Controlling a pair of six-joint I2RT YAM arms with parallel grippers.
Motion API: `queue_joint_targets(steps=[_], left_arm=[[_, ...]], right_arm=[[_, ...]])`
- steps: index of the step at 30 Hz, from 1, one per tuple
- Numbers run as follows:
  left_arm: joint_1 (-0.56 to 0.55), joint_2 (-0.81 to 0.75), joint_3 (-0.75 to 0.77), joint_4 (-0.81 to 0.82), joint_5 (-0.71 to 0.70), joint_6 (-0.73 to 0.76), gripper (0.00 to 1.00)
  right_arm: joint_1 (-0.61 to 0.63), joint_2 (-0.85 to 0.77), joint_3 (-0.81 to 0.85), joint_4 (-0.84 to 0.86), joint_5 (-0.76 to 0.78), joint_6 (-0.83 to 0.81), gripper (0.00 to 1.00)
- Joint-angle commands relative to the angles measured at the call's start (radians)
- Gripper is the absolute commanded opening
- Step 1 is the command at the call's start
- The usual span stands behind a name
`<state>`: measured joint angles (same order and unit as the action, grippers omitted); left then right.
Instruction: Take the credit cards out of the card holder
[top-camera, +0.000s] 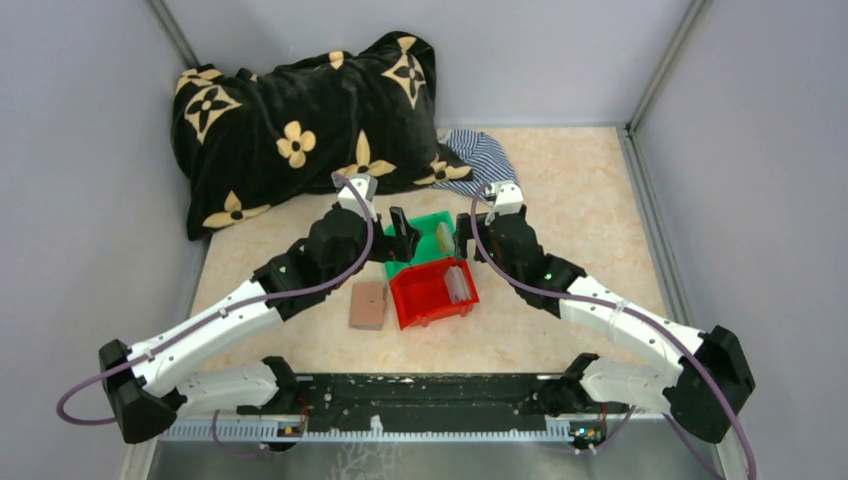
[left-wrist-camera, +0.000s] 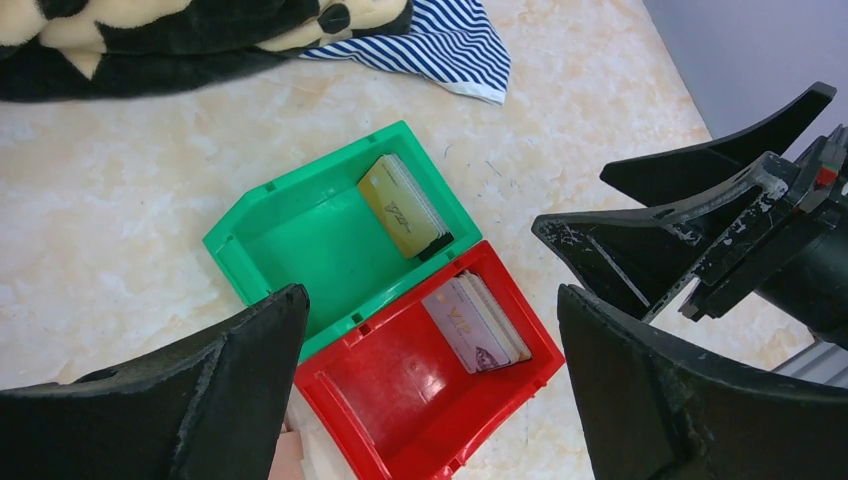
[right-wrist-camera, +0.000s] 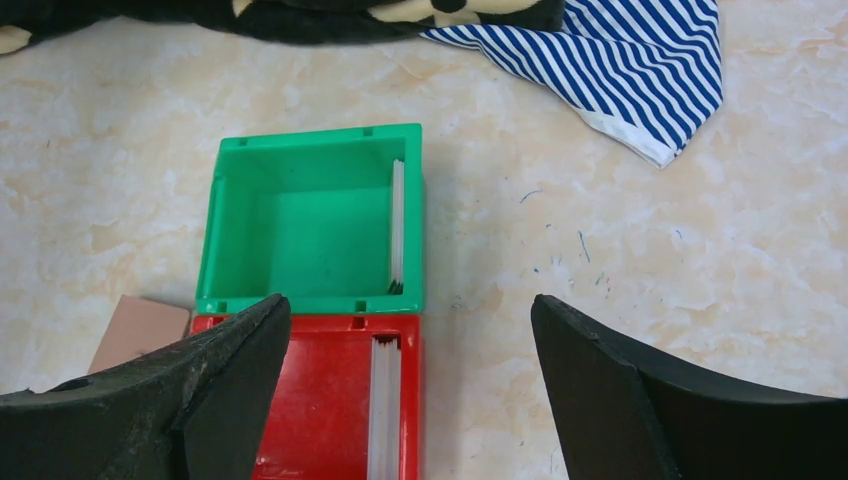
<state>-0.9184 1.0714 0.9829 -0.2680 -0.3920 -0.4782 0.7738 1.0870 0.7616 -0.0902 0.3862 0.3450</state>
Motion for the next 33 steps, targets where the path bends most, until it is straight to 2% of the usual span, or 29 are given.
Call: queue_joint_targets(steps=[1, 12, 14, 19, 23, 25, 28, 29, 31, 33], left_arm=[[0.004, -0.035, -0.019, 0.046, -0.008, 0.017, 1.0], [0.01, 0.052, -0.015, -0.001, -0.05, 0.037, 1.0], [0.048, 0.073, -0.02, -0.015, -0.053, 0.013, 1.0], [0.278, 0.102, -0.09, 0.092, 0.186, -0.02, 1.0], [0.31, 0.176, -0.079, 0.148, 0.169, -0.037, 0.99], [0.319, 0.222, -0.067, 0.191, 0.163, -0.038, 0.99], [0.347, 0.293, -0.045, 0.254, 0.124, 0.001, 0.99], [0.362, 0.314, -0.043, 0.288, 0.112, 0.027, 1.0], [0.396, 0.36, -0.044, 0.354, 0.112, 0.065, 0.99], [0.434, 0.398, -0.03, 0.389, 0.124, 0.083, 0.99]], right_arm=[[-0.011, -0.019, 0.031, 0.047, 0.0, 0.013, 0.91], [-0.011, -0.018, 0.018, 0.047, 0.0, 0.021, 0.91], [-0.011, -0.016, 0.016, 0.042, 0.0, 0.03, 0.91], [-0.011, -0.005, 0.0, 0.012, -0.032, 0.072, 0.85], [-0.01, -0.019, -0.049, 0.0, -0.043, 0.099, 0.84], [-0.006, -0.011, -0.054, -0.024, -0.055, 0.112, 0.73], [0.039, -0.005, -0.056, -0.03, -0.054, 0.112, 0.36], [0.066, -0.003, -0.054, -0.031, -0.039, 0.108, 0.27], [0.131, -0.005, -0.041, -0.03, 0.0, 0.106, 0.12], [0.169, -0.004, -0.034, -0.022, 0.003, 0.113, 0.01]])
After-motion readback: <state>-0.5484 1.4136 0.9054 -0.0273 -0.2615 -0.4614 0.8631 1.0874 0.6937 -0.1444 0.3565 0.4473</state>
